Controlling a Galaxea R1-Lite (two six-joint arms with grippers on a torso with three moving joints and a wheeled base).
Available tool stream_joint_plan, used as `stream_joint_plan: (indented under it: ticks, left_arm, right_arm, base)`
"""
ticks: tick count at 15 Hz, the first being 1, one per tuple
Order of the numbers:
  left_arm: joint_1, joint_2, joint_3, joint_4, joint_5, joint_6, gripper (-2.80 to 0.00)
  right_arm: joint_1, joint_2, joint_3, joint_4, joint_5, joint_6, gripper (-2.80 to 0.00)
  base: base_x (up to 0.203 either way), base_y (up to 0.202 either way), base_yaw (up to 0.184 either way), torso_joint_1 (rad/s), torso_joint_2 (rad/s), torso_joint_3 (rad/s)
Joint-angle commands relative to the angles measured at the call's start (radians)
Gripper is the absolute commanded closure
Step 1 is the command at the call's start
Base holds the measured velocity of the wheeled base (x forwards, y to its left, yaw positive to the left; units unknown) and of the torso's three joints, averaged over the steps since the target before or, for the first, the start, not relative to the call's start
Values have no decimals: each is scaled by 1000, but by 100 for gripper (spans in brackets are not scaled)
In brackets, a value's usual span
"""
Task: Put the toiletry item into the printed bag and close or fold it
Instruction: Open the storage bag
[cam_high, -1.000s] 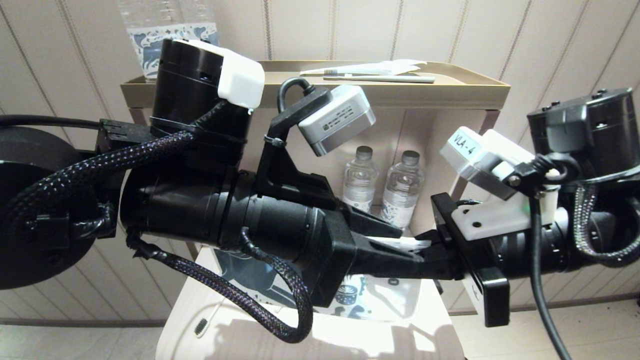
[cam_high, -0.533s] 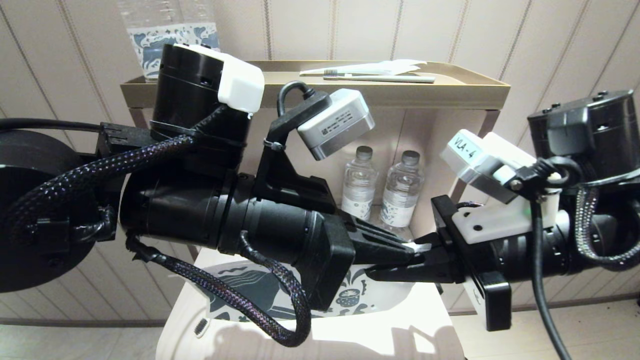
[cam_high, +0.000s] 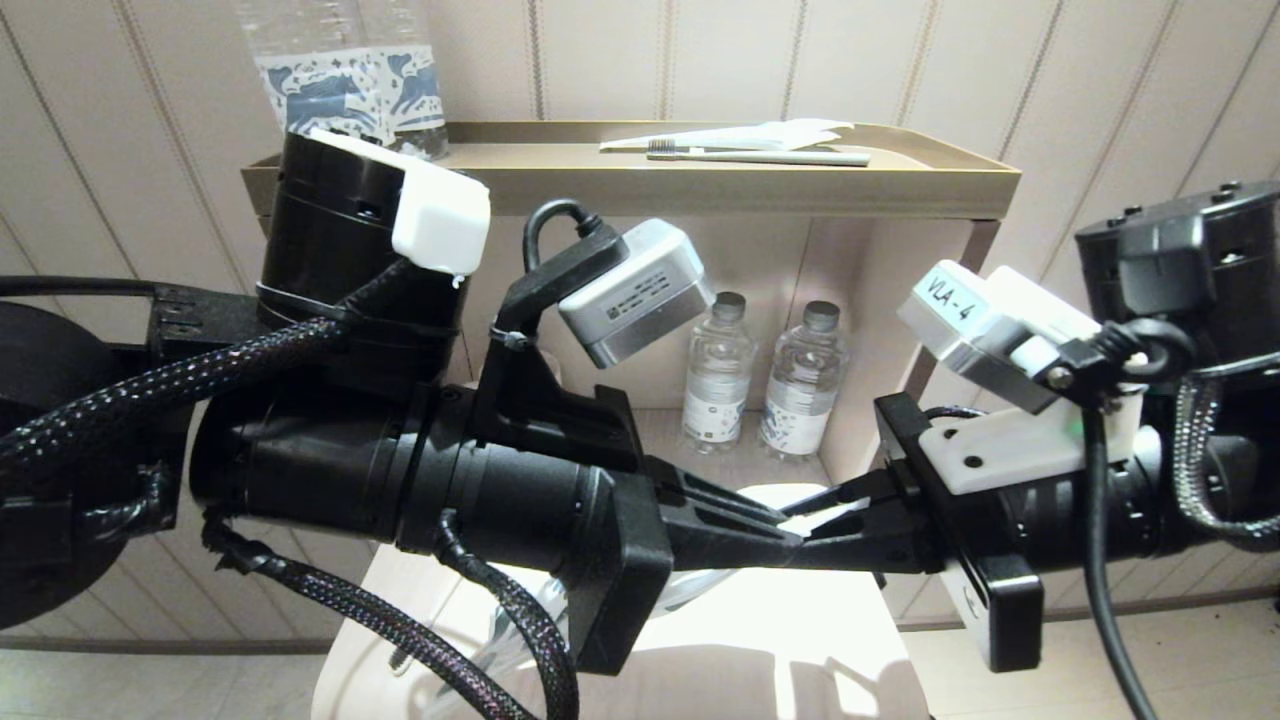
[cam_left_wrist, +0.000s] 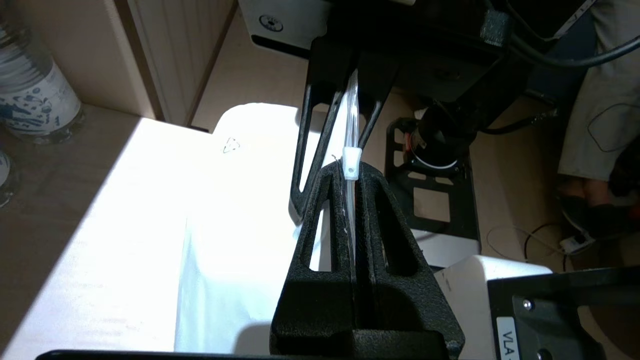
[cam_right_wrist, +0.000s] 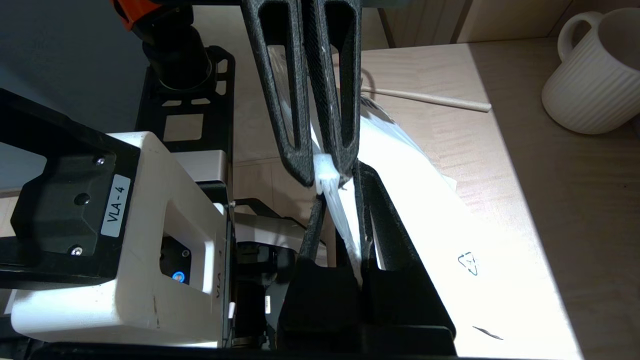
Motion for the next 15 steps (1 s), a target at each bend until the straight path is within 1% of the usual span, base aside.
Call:
stream_joint_plan:
  ticks: [1, 2, 5, 8, 11, 15]
  left_arm:
    - [8, -22, 18, 1, -3, 1, 0]
    - [10, -30, 24, 1, -2, 2, 0]
    - [21, -59, 69, 1, 31, 2, 0]
    - [49, -103, 106, 1, 32, 4, 0]
    - [91, -147, 148, 1, 31, 4, 0]
    - [147, -218, 230, 1, 31, 4, 0]
  right_arm:
    - [0, -12, 7, 0, 4, -2, 0]
    - [0, -19, 7, 1, 4, -2, 0]
    - [-4, -37, 12, 4, 4, -2, 0]
    - [-21, -48, 20, 1, 4, -4, 0]
    - [-44, -55, 30, 2, 6, -5, 0]
    - [-49, -76, 39, 3, 6, -5, 0]
  base:
    - [0, 0, 0, 0, 0, 0]
    - [0, 0, 0, 0, 0, 0]
    - [0, 0, 0, 0, 0, 0]
    - [0, 0, 0, 0, 0, 0]
    - [0, 0, 0, 0, 0, 0]
    - [0, 0, 0, 0, 0, 0]
